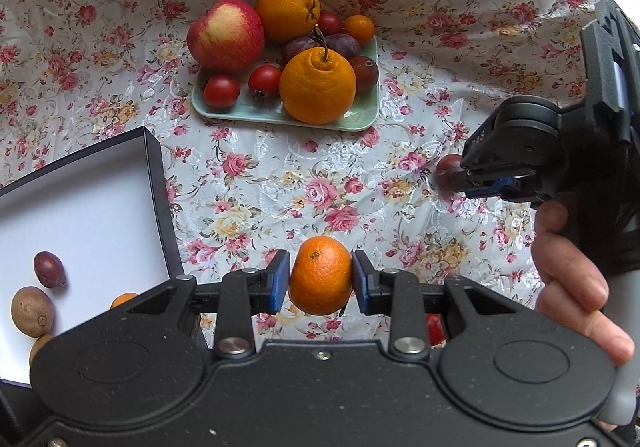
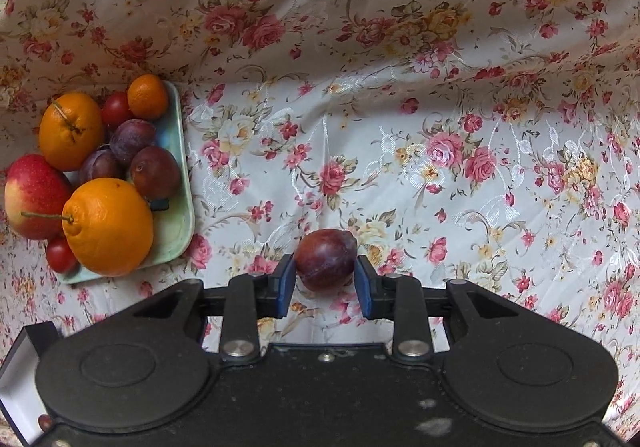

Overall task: Organize fruits
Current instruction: 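Hold the tangerine in the left tool while the right tool grasps a dark plum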

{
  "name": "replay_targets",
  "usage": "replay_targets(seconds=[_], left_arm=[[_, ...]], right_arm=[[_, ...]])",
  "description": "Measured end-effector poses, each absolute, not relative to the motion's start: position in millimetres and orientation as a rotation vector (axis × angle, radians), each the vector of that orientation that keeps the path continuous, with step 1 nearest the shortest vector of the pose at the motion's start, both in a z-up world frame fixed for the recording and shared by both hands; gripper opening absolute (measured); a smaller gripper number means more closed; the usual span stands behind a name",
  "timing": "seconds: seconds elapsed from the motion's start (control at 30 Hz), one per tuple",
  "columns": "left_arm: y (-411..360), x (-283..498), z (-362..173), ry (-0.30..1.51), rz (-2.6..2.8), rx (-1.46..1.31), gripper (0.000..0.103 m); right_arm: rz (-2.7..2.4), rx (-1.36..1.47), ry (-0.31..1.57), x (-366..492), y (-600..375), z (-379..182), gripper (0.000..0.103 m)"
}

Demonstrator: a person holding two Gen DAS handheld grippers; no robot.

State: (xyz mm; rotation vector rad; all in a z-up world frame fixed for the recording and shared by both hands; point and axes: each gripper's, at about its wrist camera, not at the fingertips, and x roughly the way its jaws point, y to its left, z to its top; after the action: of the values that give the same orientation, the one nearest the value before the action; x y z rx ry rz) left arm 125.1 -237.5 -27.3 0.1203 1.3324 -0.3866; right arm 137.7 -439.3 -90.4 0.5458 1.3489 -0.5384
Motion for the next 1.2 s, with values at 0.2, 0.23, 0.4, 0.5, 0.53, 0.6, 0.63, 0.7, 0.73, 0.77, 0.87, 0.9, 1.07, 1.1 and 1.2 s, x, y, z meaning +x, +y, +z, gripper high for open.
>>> replay_targets(seconds=[0.2, 0.23, 0.4, 0.5, 0.53, 0.6, 0.63, 0.7, 0.73, 0.77, 0.87, 0.9, 1.07, 1.1, 1.2], left_arm=[[-229, 123, -27, 1.331, -0.373, 0.112, 0.042], [-228, 123, -28, 1.333, -0.369, 0.112, 0.042], [-226, 123, -29, 1.342, -0.372, 0.099, 0.042], [-226, 123, -28, 1.334, -0.372, 0.107, 0.042], [-226, 124, -29, 1.334, -0.368, 0.107, 0.042], [-224, 126, -30, 1.339, -0.363, 0.103, 0.042], [-223, 127, -30, 1.343, -0.362, 0.100, 0.042], [-221, 129, -31, 1.346, -0.359, 0.093, 0.042], [-219, 129, -30, 1.344, -0.356, 0.091, 0.042], [-218, 130, -30, 1.342, -0.351, 0.090, 0.042], [-215, 131, -28, 1.333, -0.339, 0.090, 0.042], [-214, 131, -27, 1.331, -0.335, 0.090, 0.042], [-210, 132, -25, 1.326, -0.324, 0.085, 0.042], [-210, 131, -24, 1.324, -0.322, 0.085, 0.042], [-208, 130, -21, 1.310, -0.316, 0.092, 0.042]], right_arm=[[-0.546, 0.590, 1.375, 119, -443, -81, 0.009], [-0.545, 0.601, 1.373, 118, -444, -81, 0.012], [-0.565, 0.670, 1.347, 120, -452, -84, 0.019], [-0.574, 0.690, 1.343, 124, -455, -88, 0.020], [-0.575, 0.694, 1.345, 126, -455, -90, 0.020], [-0.574, 0.705, 1.344, 131, -455, -95, 0.026], [-0.572, 0.704, 1.343, 133, -455, -96, 0.028], [-0.584, 0.668, 1.347, 139, -454, -99, 0.031], [-0.588, 0.648, 1.346, 142, -453, -99, 0.033], [-0.583, 0.630, 1.344, 146, -451, -101, 0.034], [-0.575, 0.603, 1.350, 152, -448, -106, 0.036], [-0.576, 0.592, 1.348, 153, -446, -108, 0.036], [-0.572, 0.483, 1.320, 151, -433, -104, 0.034], [-0.571, 0.462, 1.318, 148, -429, -103, 0.034], [-0.561, 0.433, 1.327, 139, -420, -102, 0.034]])
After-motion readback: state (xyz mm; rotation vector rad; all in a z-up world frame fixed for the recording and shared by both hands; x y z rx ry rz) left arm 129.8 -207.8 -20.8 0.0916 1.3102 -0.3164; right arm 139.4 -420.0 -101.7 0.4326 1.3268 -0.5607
